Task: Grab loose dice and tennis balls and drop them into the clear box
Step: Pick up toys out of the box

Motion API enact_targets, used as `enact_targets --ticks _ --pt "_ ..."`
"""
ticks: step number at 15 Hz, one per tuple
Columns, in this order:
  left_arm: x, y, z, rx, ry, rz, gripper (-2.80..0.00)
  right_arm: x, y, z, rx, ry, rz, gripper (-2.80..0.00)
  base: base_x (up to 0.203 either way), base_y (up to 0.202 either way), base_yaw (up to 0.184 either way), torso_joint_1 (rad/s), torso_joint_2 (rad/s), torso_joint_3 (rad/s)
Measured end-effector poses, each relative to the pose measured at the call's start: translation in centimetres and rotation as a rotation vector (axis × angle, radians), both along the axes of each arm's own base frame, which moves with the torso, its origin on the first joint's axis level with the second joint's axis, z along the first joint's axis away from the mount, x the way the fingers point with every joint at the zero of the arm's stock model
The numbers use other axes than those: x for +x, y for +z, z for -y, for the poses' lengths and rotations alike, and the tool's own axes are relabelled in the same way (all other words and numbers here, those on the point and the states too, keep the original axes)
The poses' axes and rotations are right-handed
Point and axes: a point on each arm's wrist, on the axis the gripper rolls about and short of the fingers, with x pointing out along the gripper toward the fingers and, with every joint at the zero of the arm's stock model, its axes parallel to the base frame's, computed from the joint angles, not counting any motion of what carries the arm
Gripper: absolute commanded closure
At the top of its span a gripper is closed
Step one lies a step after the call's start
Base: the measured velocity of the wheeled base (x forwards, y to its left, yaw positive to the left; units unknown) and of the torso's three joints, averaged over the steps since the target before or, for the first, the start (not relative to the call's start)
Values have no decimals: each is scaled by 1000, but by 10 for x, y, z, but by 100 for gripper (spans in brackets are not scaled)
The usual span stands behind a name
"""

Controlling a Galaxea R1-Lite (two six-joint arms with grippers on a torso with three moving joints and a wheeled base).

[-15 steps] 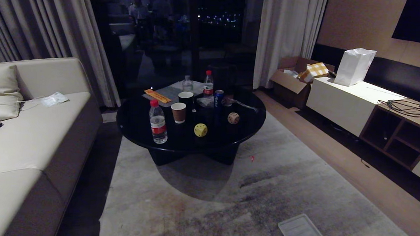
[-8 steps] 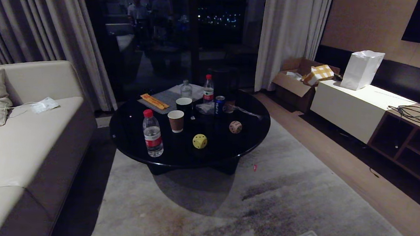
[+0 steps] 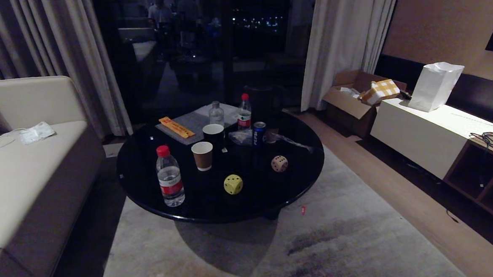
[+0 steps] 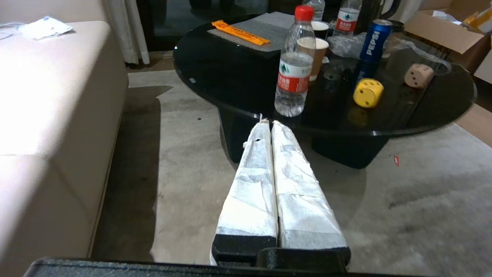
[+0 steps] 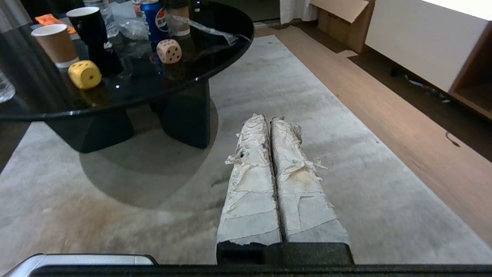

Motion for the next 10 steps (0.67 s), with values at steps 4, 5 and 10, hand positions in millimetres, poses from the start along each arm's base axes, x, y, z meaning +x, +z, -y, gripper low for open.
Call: enact_targets --ticks 4,5,10 --pt "0 0 0 0 1 0 0 0 0 0 0 0 0 0 182 0 0 2 2 2" --pt "0 0 0 0 1 0 0 0 0 0 -1 0 0 0 183 0 0 1 5 -3" --pt "0 0 0 0 1 0 0 0 0 0 0 0 0 0 180 0 -2 3 5 1"
